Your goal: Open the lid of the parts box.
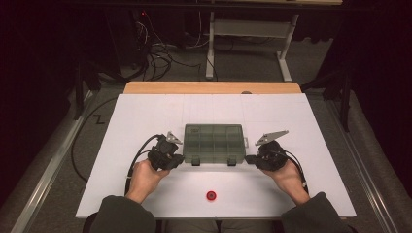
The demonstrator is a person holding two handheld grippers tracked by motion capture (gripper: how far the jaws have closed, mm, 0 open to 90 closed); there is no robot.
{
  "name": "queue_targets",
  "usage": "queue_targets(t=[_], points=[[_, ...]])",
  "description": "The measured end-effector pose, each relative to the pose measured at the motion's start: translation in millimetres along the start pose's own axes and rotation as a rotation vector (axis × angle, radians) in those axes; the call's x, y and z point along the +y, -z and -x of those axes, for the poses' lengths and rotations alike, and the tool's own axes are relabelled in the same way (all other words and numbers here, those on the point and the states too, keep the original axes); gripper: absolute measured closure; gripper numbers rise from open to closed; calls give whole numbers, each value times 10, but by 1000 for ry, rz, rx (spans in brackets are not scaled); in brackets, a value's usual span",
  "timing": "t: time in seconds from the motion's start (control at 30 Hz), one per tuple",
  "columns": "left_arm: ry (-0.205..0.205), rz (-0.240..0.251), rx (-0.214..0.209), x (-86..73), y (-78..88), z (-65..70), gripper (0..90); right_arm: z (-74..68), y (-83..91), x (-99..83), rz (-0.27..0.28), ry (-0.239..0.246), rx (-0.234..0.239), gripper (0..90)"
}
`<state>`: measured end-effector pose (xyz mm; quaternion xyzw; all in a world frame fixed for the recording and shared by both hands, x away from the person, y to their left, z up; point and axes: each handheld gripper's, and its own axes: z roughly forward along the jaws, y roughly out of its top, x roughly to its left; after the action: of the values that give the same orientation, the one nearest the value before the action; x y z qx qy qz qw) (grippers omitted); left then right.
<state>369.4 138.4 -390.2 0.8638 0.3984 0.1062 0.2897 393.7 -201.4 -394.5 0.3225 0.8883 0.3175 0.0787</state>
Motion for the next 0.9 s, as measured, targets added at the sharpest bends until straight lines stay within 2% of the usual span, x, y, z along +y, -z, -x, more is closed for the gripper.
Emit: queue_targets(t=[0.2, 0.67, 0.9], points=[[-4, 13, 5, 10, 21, 7, 815, -13, 16, 12, 19, -1, 1, 892], [-21, 36, 56, 66, 14, 52, 742, -14, 52, 46, 49, -3, -2, 892], [-10, 54, 74, 85, 10, 50, 674, -11, 67, 61, 60, -5, -5, 892]])
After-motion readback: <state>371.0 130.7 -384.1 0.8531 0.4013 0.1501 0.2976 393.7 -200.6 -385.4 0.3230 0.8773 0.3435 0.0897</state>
